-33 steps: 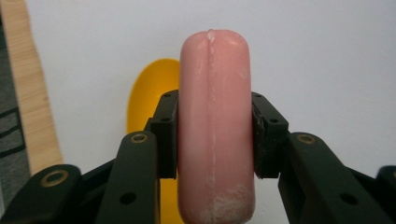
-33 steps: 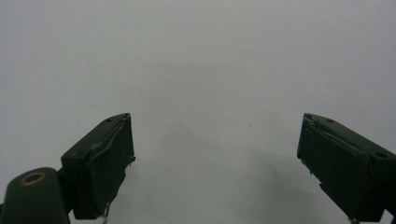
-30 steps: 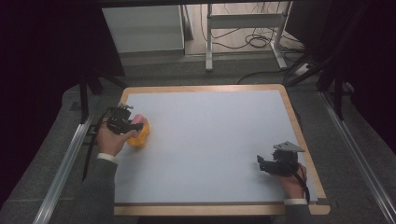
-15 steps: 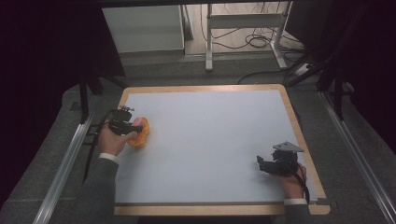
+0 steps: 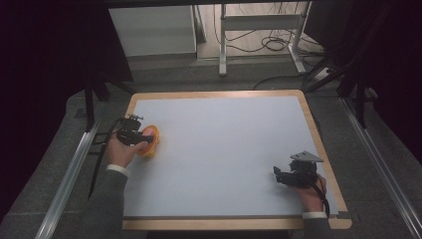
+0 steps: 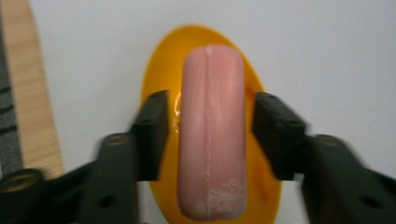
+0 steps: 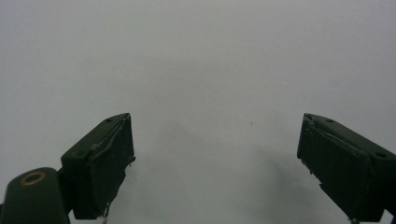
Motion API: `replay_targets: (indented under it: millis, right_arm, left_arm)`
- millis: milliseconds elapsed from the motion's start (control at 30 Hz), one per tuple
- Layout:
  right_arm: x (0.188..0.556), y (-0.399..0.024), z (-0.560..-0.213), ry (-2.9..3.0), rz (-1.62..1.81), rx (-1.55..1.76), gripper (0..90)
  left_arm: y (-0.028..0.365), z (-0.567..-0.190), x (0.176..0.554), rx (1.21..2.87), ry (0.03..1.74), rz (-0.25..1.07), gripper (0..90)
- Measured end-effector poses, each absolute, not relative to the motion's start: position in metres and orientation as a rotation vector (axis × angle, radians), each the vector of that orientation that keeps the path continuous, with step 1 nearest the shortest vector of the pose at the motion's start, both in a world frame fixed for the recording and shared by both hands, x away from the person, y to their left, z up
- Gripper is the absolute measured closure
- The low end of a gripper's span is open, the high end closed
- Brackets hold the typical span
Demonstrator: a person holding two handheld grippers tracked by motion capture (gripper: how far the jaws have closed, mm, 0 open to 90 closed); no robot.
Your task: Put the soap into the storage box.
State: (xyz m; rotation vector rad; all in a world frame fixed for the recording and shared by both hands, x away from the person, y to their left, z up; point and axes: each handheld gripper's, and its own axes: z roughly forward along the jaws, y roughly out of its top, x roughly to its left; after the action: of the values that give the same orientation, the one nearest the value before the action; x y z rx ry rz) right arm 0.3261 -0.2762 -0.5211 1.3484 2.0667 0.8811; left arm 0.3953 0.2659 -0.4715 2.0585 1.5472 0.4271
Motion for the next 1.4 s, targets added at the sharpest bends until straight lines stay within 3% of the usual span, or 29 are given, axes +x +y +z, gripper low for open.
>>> replay_targets:
  millis: [100, 233, 767, 1400]
  right_arm:
    - [0.326, -0.276, -0.521, 2.067, 0.88, 1.349, 10.6]
    - [0.326, -0.275, -0.521, 2.07, 0.877, 1.345, 10.6]
    - [0.325, -0.275, -0.516, 2.051, 0.887, 1.333, 10.6]
    - [0.322, -0.269, -0.513, 2.067, 0.896, 1.297, 10.6]
  left_arm:
    - [0.266, -0.46, 0.389, 2.039, 1.513, 0.451, 31.7]
    - [0.264, -0.45, 0.381, 2.033, 1.462, 0.469, 25.7]
    - [0.256, -0.461, 0.321, 1.999, 1.225, 0.428, 24.3]
    - [0.253, -0.509, 0.281, 1.955, 1.211, 0.306, 23.0]
